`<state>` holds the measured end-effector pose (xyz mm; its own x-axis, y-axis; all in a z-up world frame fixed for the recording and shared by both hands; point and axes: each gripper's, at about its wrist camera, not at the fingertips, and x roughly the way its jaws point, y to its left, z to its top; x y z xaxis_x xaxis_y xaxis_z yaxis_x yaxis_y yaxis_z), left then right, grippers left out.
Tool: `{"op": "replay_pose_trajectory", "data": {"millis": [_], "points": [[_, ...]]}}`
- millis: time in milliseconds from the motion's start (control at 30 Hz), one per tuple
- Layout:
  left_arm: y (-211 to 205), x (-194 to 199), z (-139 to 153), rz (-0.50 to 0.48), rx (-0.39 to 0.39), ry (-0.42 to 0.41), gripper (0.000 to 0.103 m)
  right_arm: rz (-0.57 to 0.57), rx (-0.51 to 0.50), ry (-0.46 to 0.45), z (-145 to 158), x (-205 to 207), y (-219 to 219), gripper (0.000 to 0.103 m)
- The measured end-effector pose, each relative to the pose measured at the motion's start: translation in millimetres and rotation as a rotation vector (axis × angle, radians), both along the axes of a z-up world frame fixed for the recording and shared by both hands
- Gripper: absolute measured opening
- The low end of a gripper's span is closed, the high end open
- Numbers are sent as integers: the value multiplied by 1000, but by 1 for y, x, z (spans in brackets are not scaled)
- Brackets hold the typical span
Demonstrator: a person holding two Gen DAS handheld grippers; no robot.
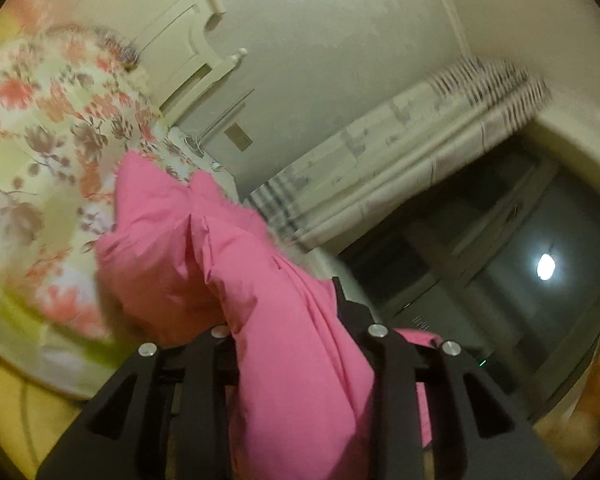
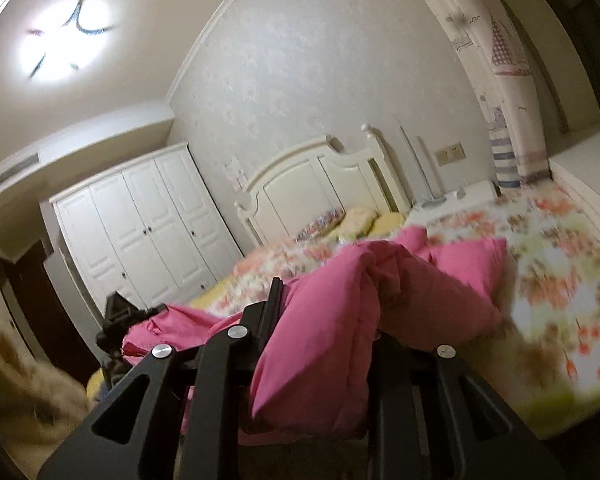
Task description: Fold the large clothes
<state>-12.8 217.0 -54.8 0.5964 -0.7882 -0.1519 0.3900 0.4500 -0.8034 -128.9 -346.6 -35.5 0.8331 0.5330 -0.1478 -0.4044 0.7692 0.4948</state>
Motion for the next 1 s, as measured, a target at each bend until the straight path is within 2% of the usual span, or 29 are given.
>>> {"op": "replay_pose_trajectory", "data": {"millis": [100, 167, 200, 267, 300, 367, 400, 467, 500, 533, 600, 667, 700, 767, 833, 933, 967, 1000], "points": [[-5, 59, 13, 11, -84, 78, 38, -17, 47, 30, 16, 60, -9, 23], [-16, 108, 21, 39, -75, 141, 45, -42, 62, 71, 20, 104, -14, 23], [-20, 127, 22, 46, -75, 164, 47, -61, 77, 115, 20, 138, -19, 23], [-31, 180, 19, 69, -83, 227, 65, -89, 140, 201, 11, 190, -31, 24], [-31, 197, 15, 83, -101, 255, 68, -89, 175, 254, 1, 220, -38, 28], [-35, 244, -7, 103, -163, 352, 83, -101, 238, 334, -20, 263, -48, 36], [-37, 264, -19, 106, -162, 391, 86, -108, 266, 379, -35, 284, -54, 44], [-36, 292, -41, 134, -146, 453, 89, -100, 324, 441, -62, 312, -63, 61], [-33, 309, -58, 155, -150, 501, 89, -78, 396, 447, -79, 326, -71, 86], [-31, 319, -69, 162, -158, 531, 89, -71, 448, 435, -88, 332, -77, 99], [-20, 335, -87, 182, -193, 553, 89, -89, 571, 391, -107, 336, -94, 99], [-3, 343, -97, 204, -261, 556, 91, -114, 635, 377, -116, 337, -106, 99], [3, 344, -99, 216, -289, 555, 92, -132, 631, 384, -118, 339, -110, 99], [16, 343, -93, 256, -294, 528, 93, -152, 528, 396, -112, 343, -108, 99], [13, 339, -62, 263, -160, 434, 93, -164, 379, 386, -95, 345, -95, 99], [-34, 313, -1, 246, 195, 230, 93, -150, 123, 332, -61, 339, -54, 99], [-65, 296, 20, 226, 359, 135, 93, -121, 15, 300, -49, 333, -29, 99], [-88, 281, 31, 219, 475, 64, 95, -97, -102, 261, -39, 324, -1, 99]]}}
